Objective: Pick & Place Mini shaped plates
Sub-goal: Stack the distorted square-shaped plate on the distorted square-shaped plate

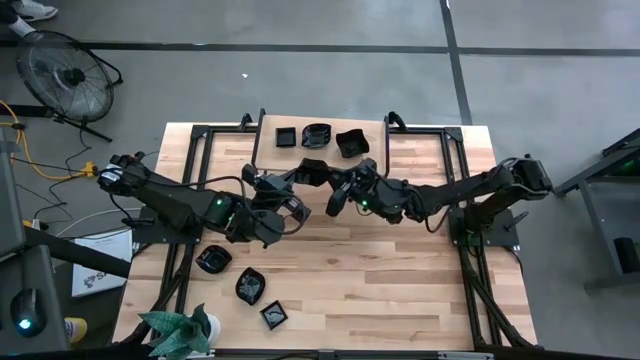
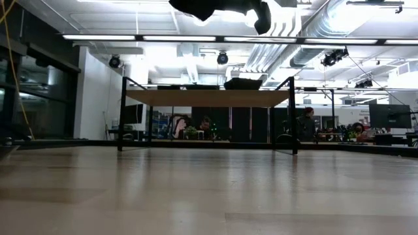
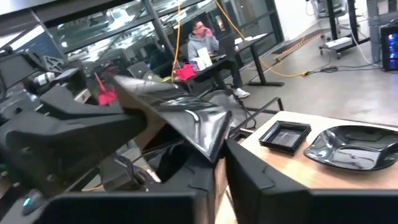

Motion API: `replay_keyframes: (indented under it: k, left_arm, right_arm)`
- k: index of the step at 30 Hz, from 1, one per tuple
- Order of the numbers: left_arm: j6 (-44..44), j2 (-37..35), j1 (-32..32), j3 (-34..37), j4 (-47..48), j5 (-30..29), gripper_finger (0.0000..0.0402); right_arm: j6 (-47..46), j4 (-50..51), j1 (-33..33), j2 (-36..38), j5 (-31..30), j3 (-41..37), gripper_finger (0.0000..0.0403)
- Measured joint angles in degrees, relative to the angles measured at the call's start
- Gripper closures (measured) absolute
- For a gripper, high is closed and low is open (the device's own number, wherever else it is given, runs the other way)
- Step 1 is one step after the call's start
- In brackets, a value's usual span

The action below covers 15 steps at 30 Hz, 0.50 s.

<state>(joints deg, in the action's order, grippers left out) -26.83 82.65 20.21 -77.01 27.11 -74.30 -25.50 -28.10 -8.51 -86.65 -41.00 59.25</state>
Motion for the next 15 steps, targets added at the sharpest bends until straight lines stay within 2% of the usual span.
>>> replay_keyframes:
  k: [3,8,15]
  left_arm:
    - [0.07,0.00,0.06,0.00,-0.05,0.19,0.0399]
    - [4.25,0.00,0.05,0.00,-0.24,0.99,0.0379]
    - [4.64,0.00,0.00,0.00,-0.54,3.28,0.0331]
  right_arm:
    - [0.28,0.07,0.02,0.00,-0.24,0.01,0.0397]
    - [0.06,0.02,0.02,0.00,-0.14,0.00,0.0400]
    - [0.00,-0.11,-0.07,0.00,1.02,0.01,0.0402]
